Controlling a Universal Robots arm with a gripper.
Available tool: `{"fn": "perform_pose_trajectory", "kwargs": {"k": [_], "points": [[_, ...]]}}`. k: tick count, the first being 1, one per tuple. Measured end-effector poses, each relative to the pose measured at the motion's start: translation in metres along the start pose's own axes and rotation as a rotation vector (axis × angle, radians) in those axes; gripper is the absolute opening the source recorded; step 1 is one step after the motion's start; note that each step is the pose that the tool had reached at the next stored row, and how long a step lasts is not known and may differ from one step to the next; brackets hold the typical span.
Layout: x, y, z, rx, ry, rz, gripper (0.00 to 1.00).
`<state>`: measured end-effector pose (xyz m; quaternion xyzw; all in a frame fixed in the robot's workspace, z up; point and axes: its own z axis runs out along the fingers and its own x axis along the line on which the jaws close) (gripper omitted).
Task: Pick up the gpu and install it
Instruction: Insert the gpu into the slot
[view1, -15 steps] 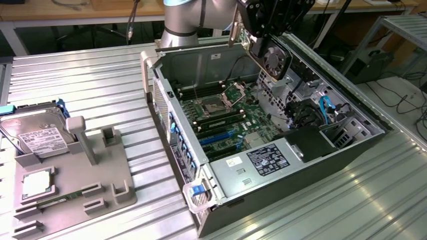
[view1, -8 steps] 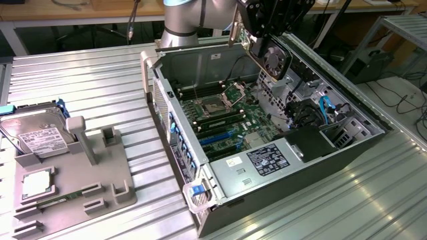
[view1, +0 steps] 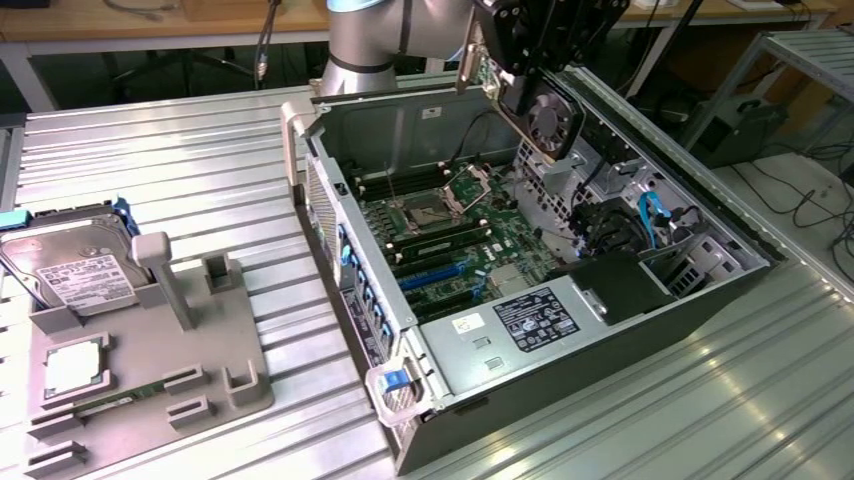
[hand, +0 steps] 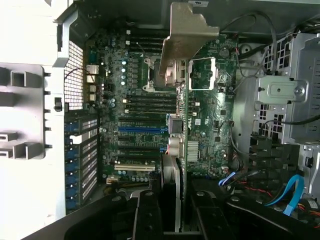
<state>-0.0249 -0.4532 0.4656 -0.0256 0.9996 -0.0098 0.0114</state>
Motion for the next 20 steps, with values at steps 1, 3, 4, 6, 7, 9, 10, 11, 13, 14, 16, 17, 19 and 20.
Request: {"fn": "perform_pose_trajectory", "kwargs": {"k": [1,3,4,6,7,9,10,11,13,14,16,17,19,20], "points": [[0.0,0.0,0.0,-0.0003,-0.0002,-0.009,0.28],[0.0,0.0,0.0,-0.0007,-0.0006,-0.031,0.28],[0.0,0.0,0.0,-0.0011,-0.0009,-0.045,0.28],[0.0,0.0,0.0,-0.0015,-0.0013,-0.066,0.28],[0.0,0.0,0.0,-0.0018,-0.0016,-0.081,0.28],[0.0,0.0,0.0001,-0.0024,-0.002,-0.1,0.28],[0.0,0.0,0.0001,-0.0026,-0.0023,-0.114,0.28],[0.0,0.0,0.0,-0.0029,-0.0026,-0.126,0.28],[0.0,0.0,0.0,-0.0034,-0.003,-0.149,0.28],[0.0,0.0,0.0,-0.0036,-0.0032,-0.16,0.28],[0.0,0.0,0.0001,-0.004,-0.0035,-0.173,0.28],[0.0,0.0,0.0,-0.0042,-0.0038,-0.189,0.28],[0.0,0.0,0.0,-0.0048,-0.0043,-0.214,0.28],[0.0,0.0,0.0,-0.0051,-0.0045,-0.227,0.28]]}}
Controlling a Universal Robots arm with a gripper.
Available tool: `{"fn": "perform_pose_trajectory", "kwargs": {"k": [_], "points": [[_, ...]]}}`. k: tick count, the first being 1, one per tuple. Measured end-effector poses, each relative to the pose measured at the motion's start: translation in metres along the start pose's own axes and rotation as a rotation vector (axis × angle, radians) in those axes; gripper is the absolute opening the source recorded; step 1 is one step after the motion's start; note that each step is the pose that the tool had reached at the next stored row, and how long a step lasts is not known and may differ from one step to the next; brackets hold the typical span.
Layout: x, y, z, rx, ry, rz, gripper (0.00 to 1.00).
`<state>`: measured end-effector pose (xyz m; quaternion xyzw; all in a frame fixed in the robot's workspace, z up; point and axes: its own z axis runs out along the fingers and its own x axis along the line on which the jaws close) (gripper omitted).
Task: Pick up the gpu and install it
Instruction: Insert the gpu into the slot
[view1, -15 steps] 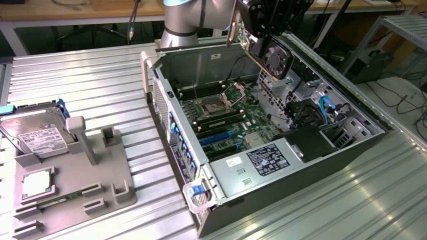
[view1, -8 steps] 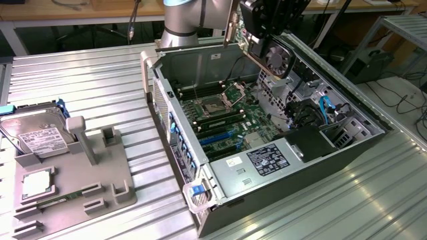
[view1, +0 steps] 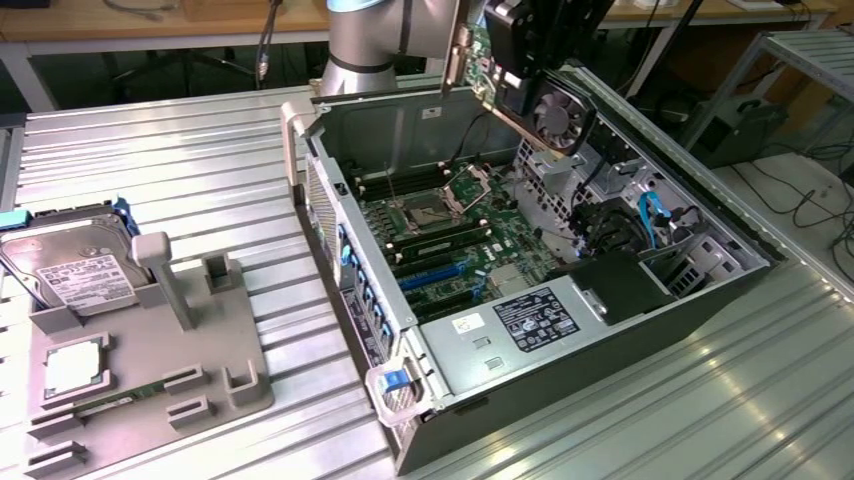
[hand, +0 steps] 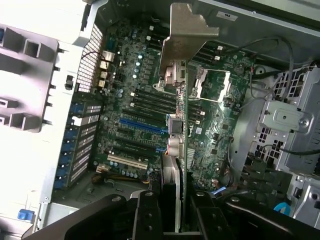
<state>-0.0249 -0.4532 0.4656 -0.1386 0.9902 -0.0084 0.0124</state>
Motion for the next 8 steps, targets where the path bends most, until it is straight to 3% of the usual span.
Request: {"fn": "perform_pose_trajectory", "kwargs": {"k": [8], "points": [[0.0,0.0,0.0,-0.0015,-0.0014,-0.07,0.28]]}}
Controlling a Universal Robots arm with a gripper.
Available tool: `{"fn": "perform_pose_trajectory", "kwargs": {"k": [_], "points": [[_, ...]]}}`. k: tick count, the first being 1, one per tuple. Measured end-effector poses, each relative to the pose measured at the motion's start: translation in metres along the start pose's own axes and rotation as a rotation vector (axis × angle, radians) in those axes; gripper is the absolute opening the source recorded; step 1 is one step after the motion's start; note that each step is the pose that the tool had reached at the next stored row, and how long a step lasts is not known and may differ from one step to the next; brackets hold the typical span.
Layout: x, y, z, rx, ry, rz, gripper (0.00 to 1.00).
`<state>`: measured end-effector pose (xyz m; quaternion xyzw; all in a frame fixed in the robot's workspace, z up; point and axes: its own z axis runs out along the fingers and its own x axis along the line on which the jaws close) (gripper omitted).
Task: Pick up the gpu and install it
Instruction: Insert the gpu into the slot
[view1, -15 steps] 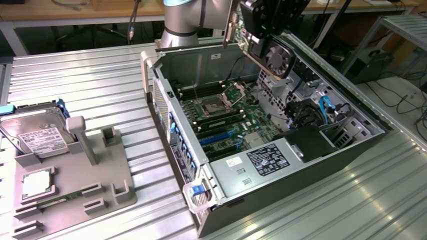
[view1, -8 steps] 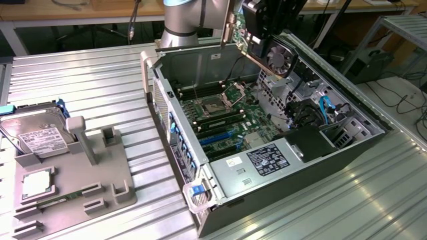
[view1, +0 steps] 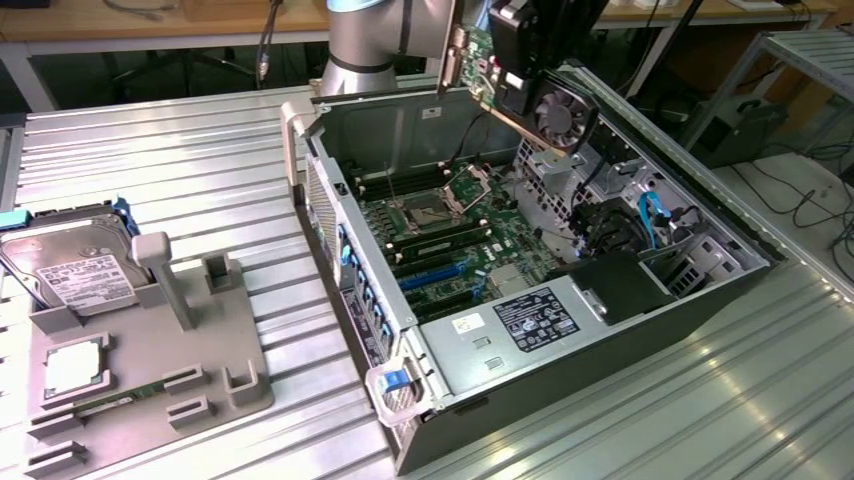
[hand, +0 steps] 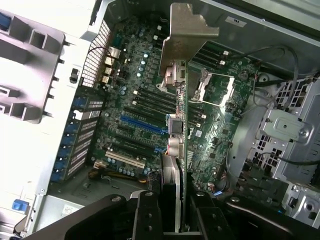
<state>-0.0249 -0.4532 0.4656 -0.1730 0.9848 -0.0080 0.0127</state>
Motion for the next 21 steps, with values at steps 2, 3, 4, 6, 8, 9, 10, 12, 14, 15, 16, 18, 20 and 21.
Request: {"fn": "perform_pose_trajectory", "kwargs": {"k": [2,3,4,6,8,9,10,12,14,15,16,18,20,21], "points": [[0.0,0.0,0.0,-0.0003,-0.0003,-0.013,0.28],[0.0,0.0,0.0,-0.0004,-0.0004,-0.017,0.28],[0.0,0.0,0.0,-0.0005,-0.0004,-0.022,0.28],[0.0,0.0,0.0,-0.0007,-0.0007,-0.032,0.28],[0.0,0.0,0.0,-0.0009,-0.0008,-0.038,0.28],[0.0,0.0,0.0,-0.001,-0.0009,-0.044,0.28],[0.0,0.0,0.0,-0.0011,-0.001,-0.049,0.28],[0.0,0.0,0.0,-0.0014,-0.0013,-0.063,0.28],[0.0,0.0,0.0,-0.0017,-0.0016,-0.075,0.28],[0.0,0.0,0.0,-0.0018,-0.0017,-0.083,0.28],[0.0,0.0,0.0,-0.002,-0.0019,-0.089,0.28],[0.0,0.0,0.0,-0.0022,-0.0021,-0.102,0.28],[0.0,0.0,0.0,-0.0026,-0.0023,-0.116,0.28],[0.0,0.0,0.0,-0.0028,-0.0025,-0.124,0.28]]}}
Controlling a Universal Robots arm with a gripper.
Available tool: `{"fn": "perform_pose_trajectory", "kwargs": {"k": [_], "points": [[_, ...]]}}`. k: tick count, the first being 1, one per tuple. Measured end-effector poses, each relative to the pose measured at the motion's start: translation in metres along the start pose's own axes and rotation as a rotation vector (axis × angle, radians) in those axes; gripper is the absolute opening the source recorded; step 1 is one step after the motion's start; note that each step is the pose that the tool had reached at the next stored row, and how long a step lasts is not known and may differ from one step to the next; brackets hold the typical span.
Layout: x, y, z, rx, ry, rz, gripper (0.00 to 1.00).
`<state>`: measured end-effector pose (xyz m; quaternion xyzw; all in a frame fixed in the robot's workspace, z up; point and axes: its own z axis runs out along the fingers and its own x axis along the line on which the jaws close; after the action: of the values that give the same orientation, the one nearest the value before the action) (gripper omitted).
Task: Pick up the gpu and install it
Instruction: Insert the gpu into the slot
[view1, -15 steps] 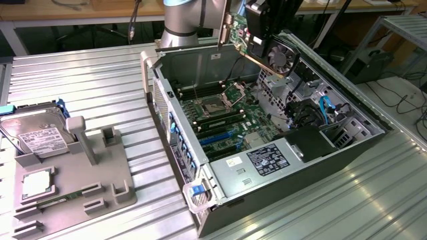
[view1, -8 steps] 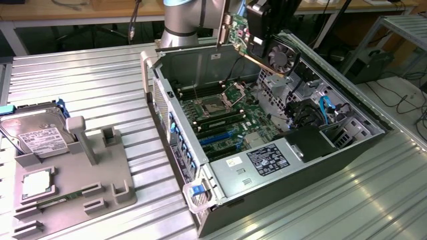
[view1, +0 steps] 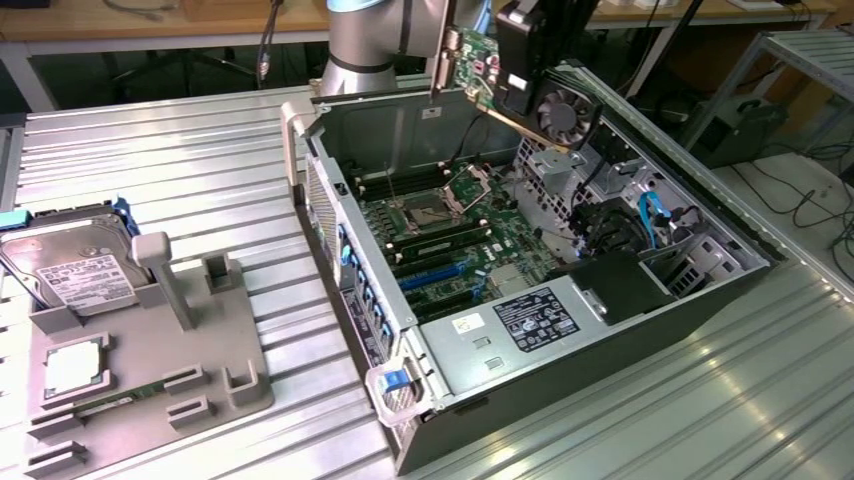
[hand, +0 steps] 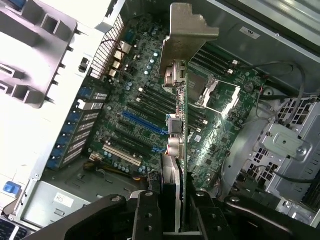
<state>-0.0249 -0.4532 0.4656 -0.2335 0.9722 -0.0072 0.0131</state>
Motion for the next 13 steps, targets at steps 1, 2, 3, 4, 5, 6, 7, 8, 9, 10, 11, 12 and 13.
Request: {"fn": "perform_pose_trajectory", "kwargs": {"k": [1,2,3,4,5,6,7,8,9,10,11,12,13], "points": [[0.0,0.0,0.0,-0.0002,-0.0002,-0.007,0.28],[0.0,0.0,0.0,-0.0003,-0.0003,-0.013,0.28],[0.0,0.0,0.0,-0.0004,-0.0004,-0.021,0.28],[0.0,0.0,0.0,-0.0005,-0.0006,-0.027,0.28],[0.0,0.0,0.0,-0.0007,-0.0007,-0.034,0.28],[0.0,0.0,0.0,-0.001,-0.0009,-0.046,0.28],[0.0,0.0,0.0,-0.0012,-0.0011,-0.055,0.28],[0.0,0.0,0.0,-0.0014,-0.0013,-0.064,0.28],[0.0,0.0,0.0,-0.0017,-0.0016,-0.079,0.28],[0.0,0.0,0.0,-0.0019,-0.0018,-0.089,0.28],[0.0,0.0,0.0,-0.0022,-0.002,-0.1,0.28],[0.0,0.0,0.0,-0.0024,-0.0023,-0.111,0.28],[0.0,0.0,0.0,-0.0027,-0.0025,-0.122,0.28]]}}
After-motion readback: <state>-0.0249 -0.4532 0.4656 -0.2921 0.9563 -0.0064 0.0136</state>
